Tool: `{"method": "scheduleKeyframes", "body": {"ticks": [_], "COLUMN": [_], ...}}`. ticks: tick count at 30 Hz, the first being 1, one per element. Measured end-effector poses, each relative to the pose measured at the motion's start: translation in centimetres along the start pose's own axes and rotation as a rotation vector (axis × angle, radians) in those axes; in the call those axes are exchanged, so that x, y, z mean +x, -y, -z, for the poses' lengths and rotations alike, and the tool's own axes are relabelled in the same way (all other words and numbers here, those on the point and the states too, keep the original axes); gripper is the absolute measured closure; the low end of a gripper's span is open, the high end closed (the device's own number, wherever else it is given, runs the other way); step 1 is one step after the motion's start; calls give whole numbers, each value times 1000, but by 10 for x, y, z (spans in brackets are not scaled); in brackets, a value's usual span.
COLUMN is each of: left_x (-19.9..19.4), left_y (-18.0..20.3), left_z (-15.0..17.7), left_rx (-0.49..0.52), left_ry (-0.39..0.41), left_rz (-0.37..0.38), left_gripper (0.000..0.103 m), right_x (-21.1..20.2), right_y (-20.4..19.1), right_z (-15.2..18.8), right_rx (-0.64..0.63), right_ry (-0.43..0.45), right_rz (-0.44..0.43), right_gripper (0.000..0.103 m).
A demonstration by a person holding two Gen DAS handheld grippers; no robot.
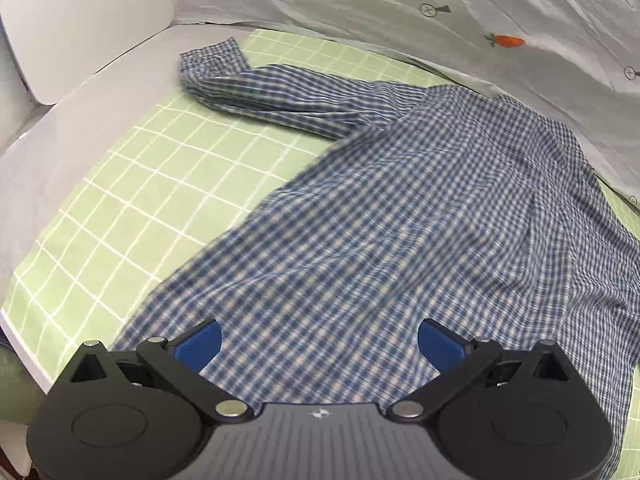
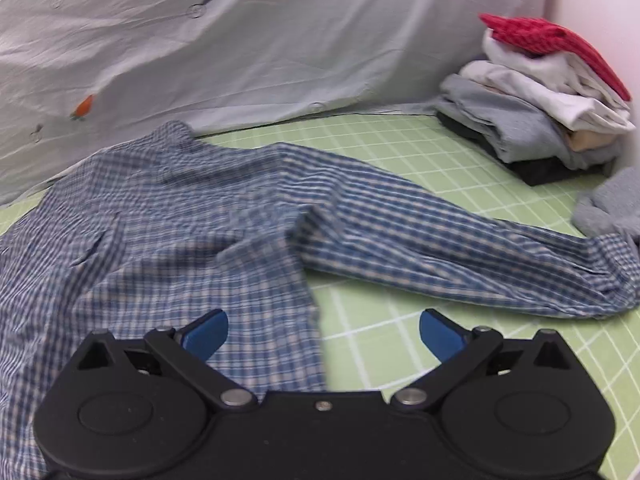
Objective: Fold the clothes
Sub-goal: 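Grasp the shirt cuff with the left tool and pull the sleeve outward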
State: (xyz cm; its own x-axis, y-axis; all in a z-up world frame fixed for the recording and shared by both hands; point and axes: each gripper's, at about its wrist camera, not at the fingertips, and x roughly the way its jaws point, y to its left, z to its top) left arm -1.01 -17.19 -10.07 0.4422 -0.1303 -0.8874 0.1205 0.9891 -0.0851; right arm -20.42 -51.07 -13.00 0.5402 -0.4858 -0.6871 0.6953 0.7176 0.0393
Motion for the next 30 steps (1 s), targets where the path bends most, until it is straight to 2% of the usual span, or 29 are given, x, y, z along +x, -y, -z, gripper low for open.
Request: {"method": "scheduleKeyframes", "body": {"ticks": [6,11,14,21,26,30], "left_x": [9,25,37,83,128,159], "left_y": [-71,-126,-150,-179,-189,-190], "left_z": [-34,-77,-106,-177,-225,-258], "left_rx": [-56,-109,-140,-153,-153,-201], "left_ry": [27,44,59,93,97,123], "left_rz": [-42,-68,-64,-31,-32,-7], "left_gripper": [0,0,1,1,1,1], "right_x": [27,50,63,94,105,105], "right_y": [-99,-150,-163,-182,-183,-184], "right_z": [21,28,28,18,8,10], "right_rx": [-106,-75,-2,29,45,46], "right_ry": [-48,-43,-29,71,72,73], "right_rz": [-132,-119,-70,80,111,114], "right_gripper": [0,0,0,0,0,0]}}
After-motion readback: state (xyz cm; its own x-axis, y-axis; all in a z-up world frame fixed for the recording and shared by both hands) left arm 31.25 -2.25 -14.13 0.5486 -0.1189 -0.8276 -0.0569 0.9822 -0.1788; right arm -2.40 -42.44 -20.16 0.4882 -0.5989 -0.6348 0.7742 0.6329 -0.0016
